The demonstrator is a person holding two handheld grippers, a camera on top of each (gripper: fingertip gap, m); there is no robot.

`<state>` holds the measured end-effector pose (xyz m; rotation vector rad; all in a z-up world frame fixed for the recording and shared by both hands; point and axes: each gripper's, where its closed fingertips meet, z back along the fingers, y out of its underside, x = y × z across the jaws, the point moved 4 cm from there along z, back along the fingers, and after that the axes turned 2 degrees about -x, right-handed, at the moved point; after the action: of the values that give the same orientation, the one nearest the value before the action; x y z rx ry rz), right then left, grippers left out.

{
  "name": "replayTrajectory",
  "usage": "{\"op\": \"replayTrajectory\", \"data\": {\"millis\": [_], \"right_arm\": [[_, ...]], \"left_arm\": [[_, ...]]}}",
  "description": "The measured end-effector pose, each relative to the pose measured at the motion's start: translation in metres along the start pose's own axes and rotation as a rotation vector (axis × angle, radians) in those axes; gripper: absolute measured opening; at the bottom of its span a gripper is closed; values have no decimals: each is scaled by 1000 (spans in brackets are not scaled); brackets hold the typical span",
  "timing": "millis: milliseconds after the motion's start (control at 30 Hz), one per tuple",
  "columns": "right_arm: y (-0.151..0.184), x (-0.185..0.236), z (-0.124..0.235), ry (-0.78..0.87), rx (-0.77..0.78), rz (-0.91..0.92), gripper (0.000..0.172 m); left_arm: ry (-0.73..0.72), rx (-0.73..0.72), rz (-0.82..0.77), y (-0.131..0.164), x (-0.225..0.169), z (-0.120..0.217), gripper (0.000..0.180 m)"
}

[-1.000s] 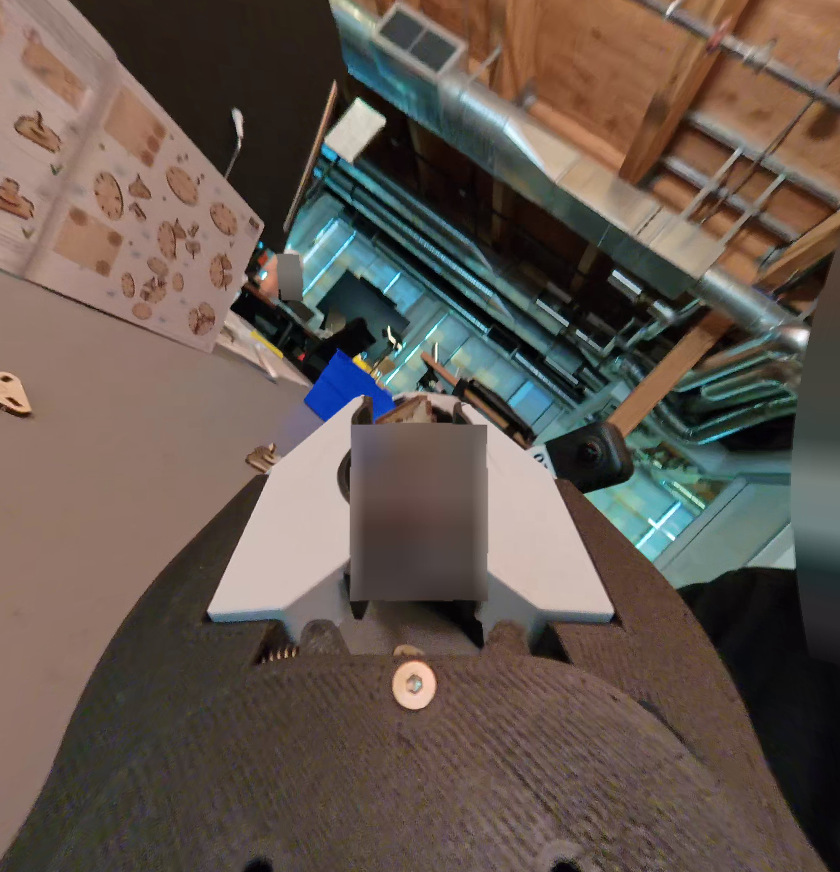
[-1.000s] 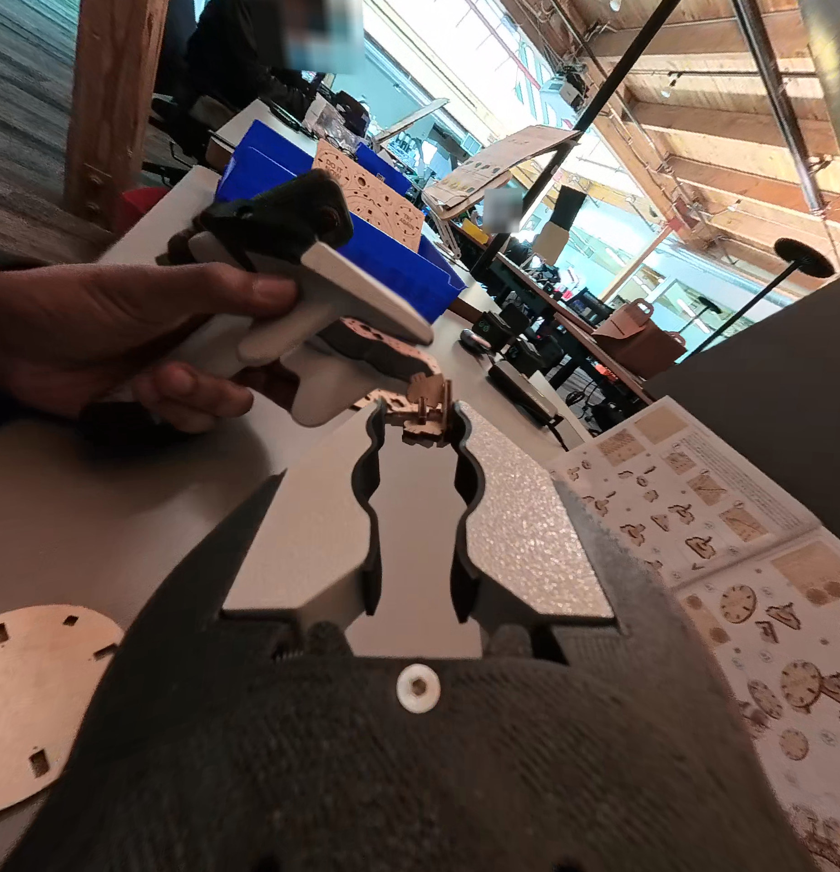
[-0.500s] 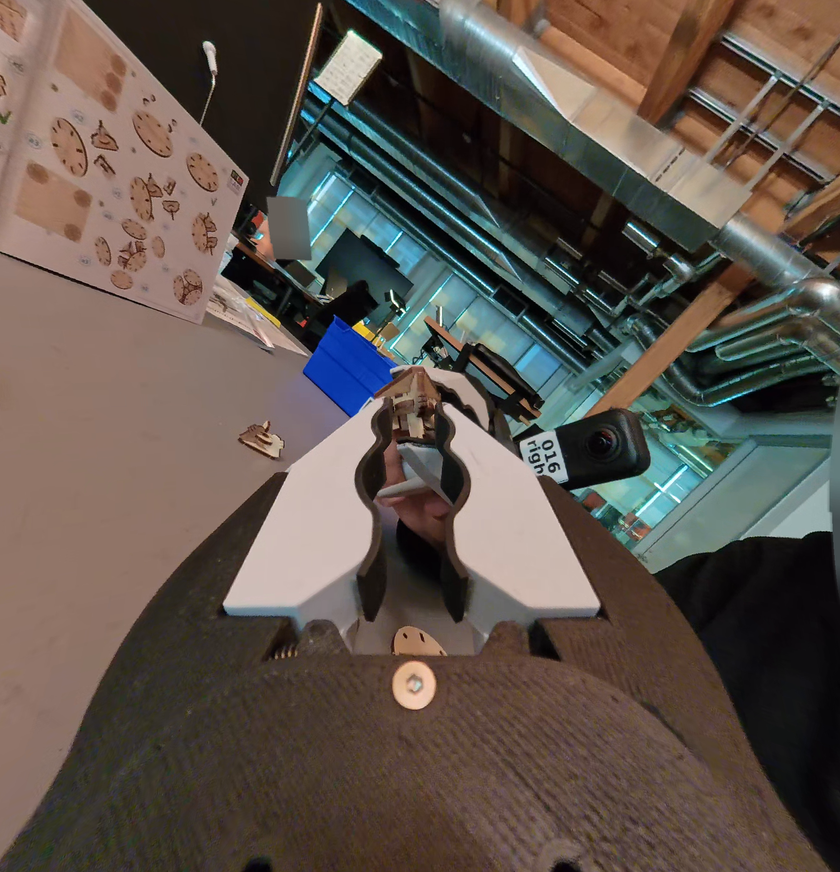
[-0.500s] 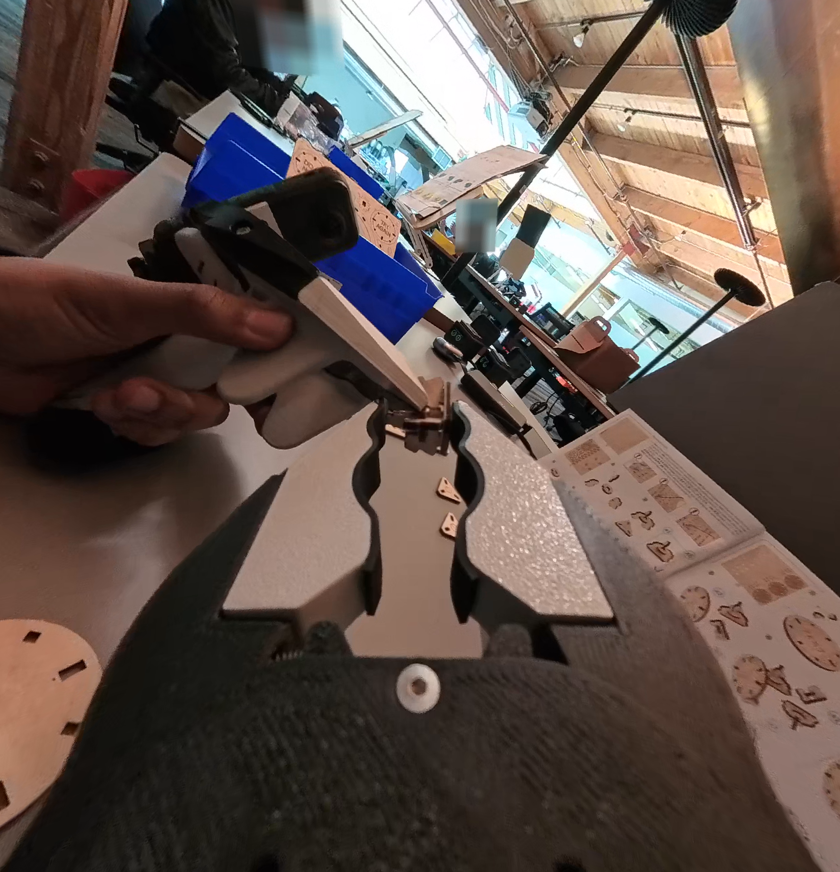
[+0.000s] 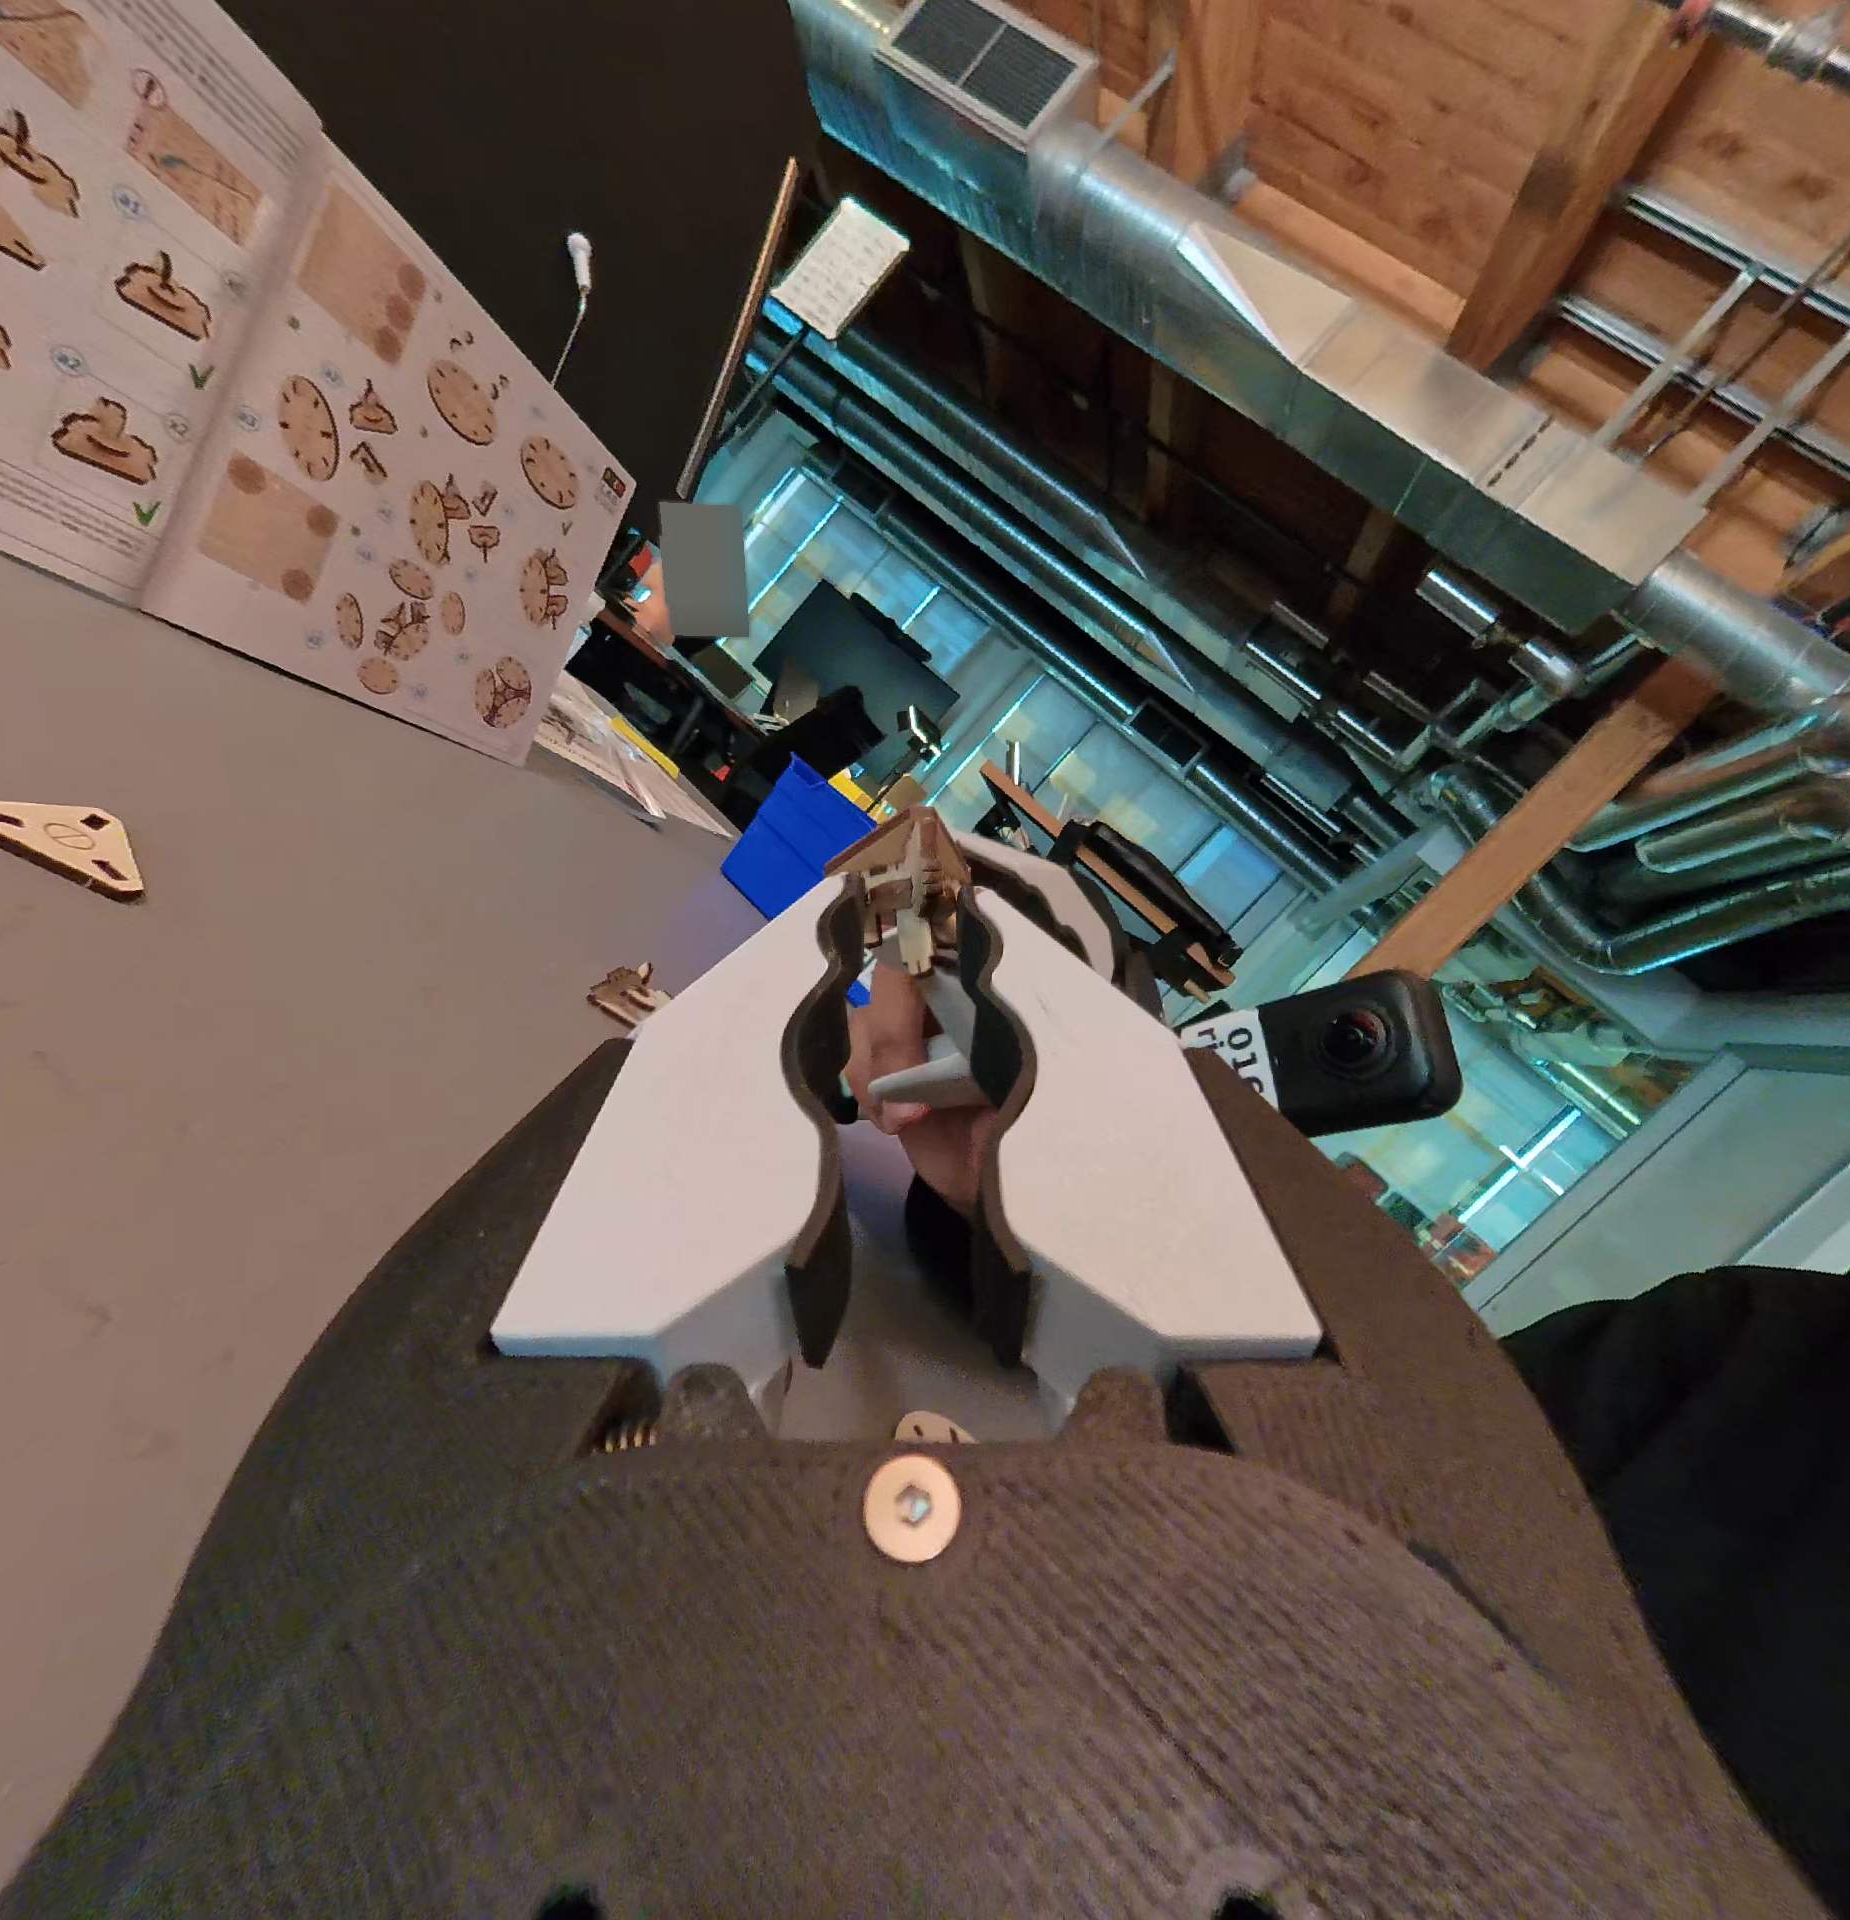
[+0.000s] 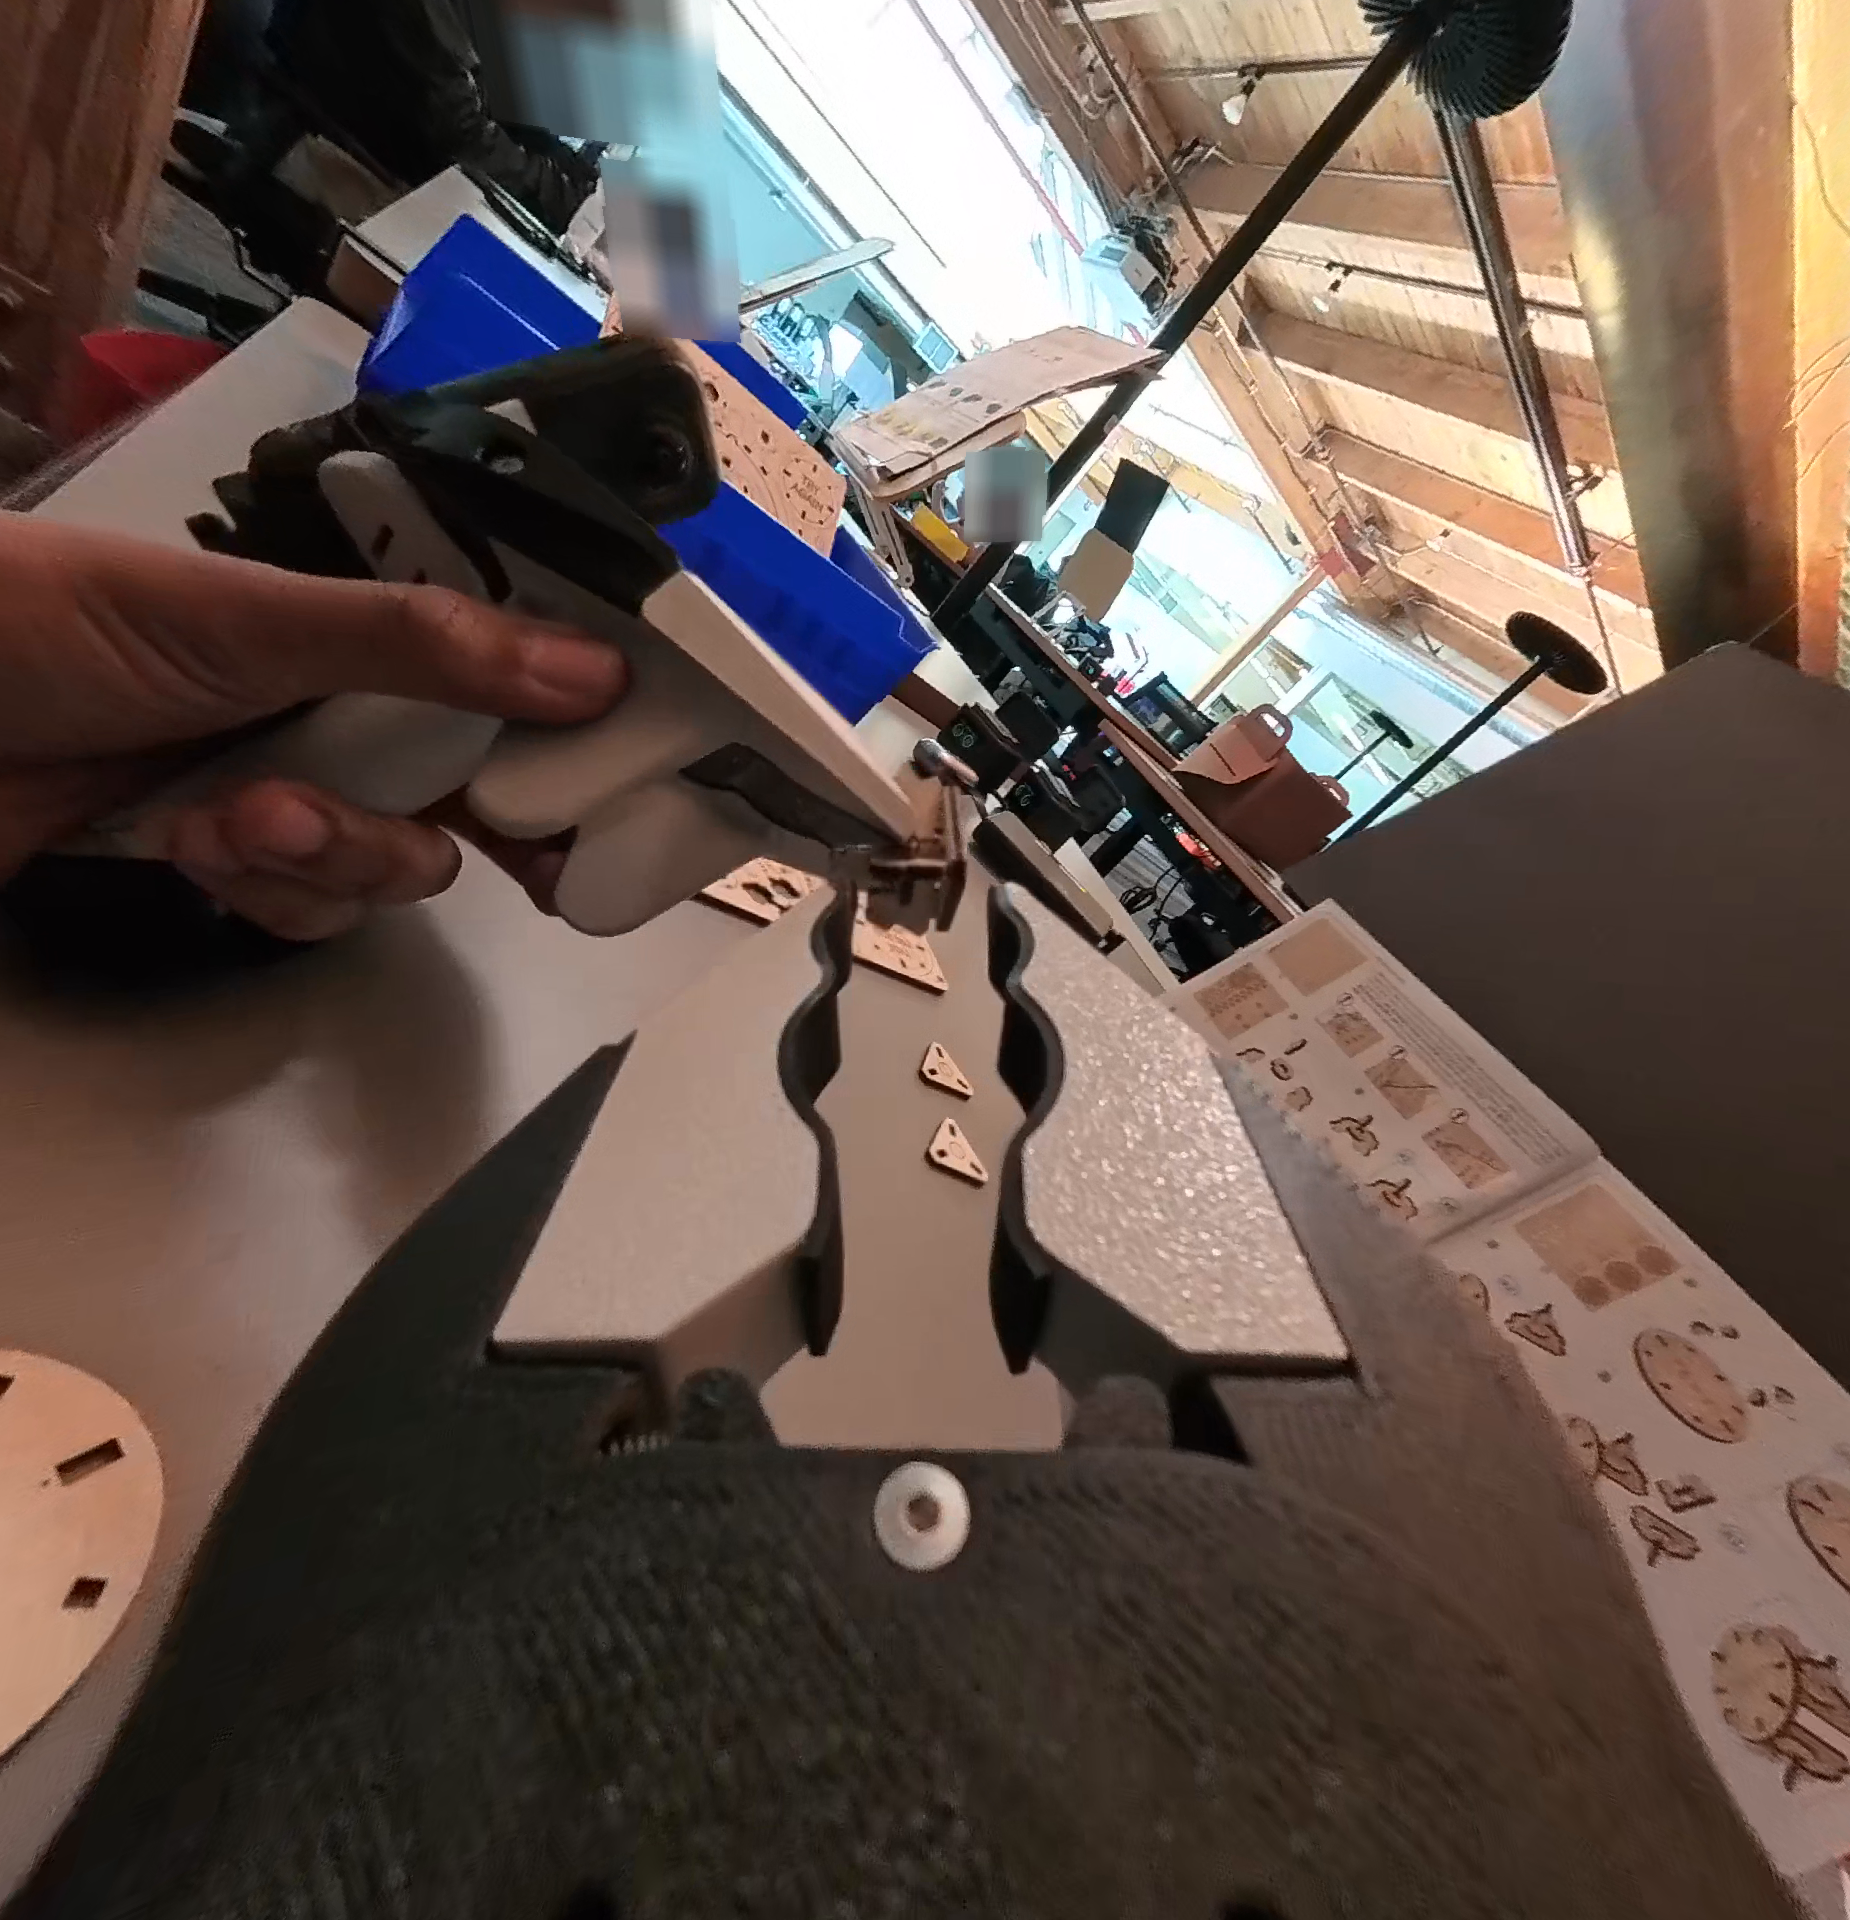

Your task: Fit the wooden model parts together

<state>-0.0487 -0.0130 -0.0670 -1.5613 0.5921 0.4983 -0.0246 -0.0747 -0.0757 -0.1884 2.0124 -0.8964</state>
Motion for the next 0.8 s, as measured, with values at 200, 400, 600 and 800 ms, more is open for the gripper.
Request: {"op": "replayTrajectory", "data": {"millis": [200, 400, 600, 800], "right_arm": [[0, -2, 1, -7, -8, -45, 26], [2, 0, 0, -18, 13, -29, 17], [2, 0, 0, -27, 15, -26, 17], [3, 1, 1, -29, 34, 26, 17]], "left_arm": [[-19, 15, -13, 2, 1, -1, 14], [-54, 33, -39, 4, 2, -3, 14], [-52, 39, -45, 5, 1, -3, 14], [-87, 55, -92, 6, 1, -3, 15]]}}
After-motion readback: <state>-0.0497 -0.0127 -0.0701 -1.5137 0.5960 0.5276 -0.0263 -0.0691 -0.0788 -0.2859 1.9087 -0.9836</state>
